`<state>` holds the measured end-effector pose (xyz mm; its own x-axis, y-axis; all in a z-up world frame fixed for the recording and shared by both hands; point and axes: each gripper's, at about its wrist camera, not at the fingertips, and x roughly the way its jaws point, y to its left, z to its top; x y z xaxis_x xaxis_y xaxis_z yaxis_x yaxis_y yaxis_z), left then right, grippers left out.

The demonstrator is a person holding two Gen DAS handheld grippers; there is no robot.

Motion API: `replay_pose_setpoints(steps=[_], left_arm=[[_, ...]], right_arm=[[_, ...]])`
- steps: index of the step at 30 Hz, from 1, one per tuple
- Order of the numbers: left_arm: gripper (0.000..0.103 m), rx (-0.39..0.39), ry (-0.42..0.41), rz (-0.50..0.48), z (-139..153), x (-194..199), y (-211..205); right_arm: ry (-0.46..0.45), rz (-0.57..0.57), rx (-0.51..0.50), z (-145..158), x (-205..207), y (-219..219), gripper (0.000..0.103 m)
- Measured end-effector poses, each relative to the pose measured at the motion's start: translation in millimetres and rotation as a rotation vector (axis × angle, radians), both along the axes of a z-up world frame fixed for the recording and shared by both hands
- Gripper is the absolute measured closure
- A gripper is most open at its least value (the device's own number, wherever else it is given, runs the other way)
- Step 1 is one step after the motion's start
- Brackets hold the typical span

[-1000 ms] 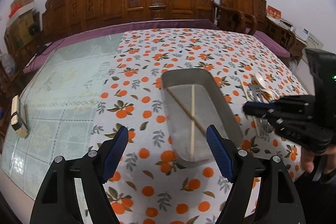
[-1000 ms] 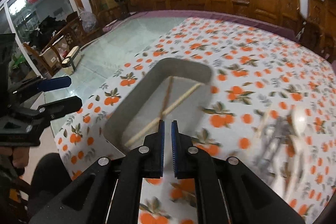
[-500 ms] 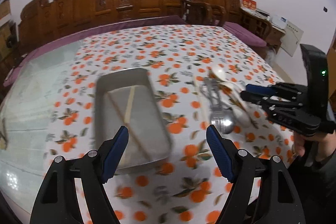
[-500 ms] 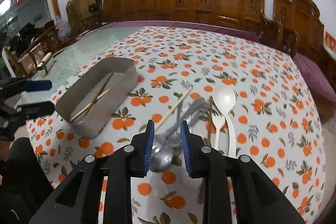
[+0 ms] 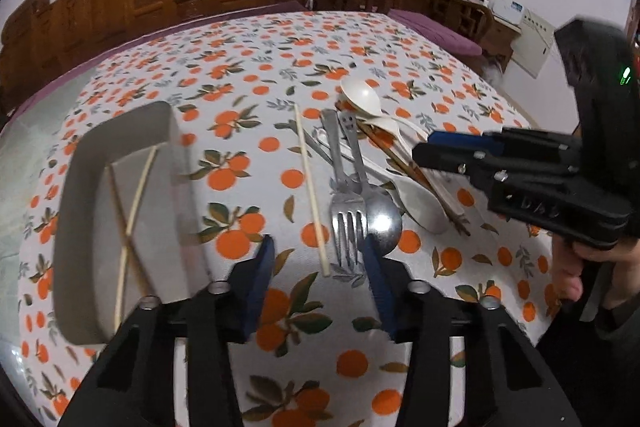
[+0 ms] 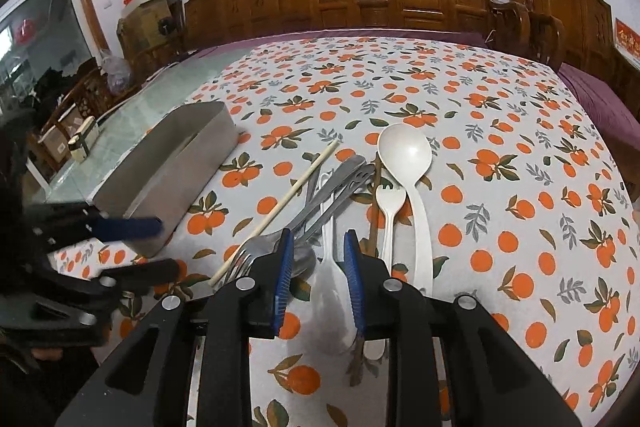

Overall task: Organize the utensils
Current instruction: 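Move both open grippers back to the utensil pile, then grasp a wooden chopstick with the left gripper while the right gripper grasps a metal fork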

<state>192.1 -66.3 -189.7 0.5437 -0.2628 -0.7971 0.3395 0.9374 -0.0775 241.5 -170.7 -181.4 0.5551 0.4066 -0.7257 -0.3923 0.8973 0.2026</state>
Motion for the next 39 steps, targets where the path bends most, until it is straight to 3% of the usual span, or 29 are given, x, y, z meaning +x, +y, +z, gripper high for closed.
replay_pose_setpoints(steps=[13,27,29,32,39], left_arm=[[0.093,0.038,0.059,0.000,-35,16,-15],[0.092,0.047,0.036,0.019,-40,23,-13],[0.098,0.044,0.037,0.023,-40,24,-11],[0.099,0.006,0.059,0.026,-39,25,-7],[0.099,-0.037,0.003,0.047,-15,18,6]], right_arm=[[-0.002,0.013,0.015,4,3,5,0.075],[0.007,0.009,-0.005,-3,2,7,0.075],[0.009,0.010,-0.004,-4,3,7,0.075],[0.014,0.009,-0.008,-6,3,7,0.075],[0.013,0.025,0.036,-5,0,14,0.075]])
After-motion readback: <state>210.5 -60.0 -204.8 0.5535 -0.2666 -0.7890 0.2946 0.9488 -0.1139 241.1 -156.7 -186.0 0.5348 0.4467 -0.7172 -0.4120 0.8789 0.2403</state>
